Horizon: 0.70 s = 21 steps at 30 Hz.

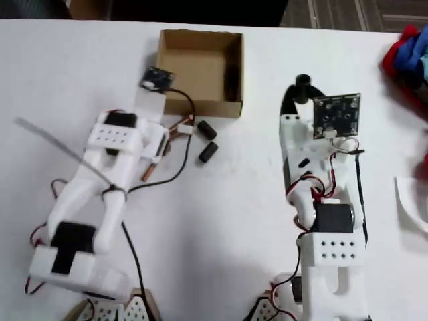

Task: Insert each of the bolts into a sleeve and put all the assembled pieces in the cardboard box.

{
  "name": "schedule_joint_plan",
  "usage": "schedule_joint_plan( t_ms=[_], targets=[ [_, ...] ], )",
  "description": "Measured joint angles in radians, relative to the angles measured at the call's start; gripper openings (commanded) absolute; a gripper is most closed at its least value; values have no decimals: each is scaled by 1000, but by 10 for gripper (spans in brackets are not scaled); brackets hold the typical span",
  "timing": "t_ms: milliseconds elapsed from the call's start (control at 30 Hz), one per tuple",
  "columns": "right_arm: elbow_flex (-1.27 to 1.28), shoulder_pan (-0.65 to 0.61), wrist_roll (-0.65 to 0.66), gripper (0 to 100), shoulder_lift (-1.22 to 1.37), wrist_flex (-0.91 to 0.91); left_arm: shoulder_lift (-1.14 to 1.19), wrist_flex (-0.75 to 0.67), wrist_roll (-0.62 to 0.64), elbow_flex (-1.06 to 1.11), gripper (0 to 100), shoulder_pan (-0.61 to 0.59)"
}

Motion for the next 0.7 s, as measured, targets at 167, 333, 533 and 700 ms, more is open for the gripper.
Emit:
schedule_joint_plan(
  t_ms=[167,333,533,700],
  targets=[
    [0,72,-5,19,0,-34,167,37,-8,-135,139,6],
    [0,109,-5,19,0,-51,293,58,-11,-247,139,6],
    [0,107,-9,19,0,-51,399,84,-8,-324,139,31],
    [0,107,-9,19,0,-51,440,94,-9,-364,79,35]
  ],
)
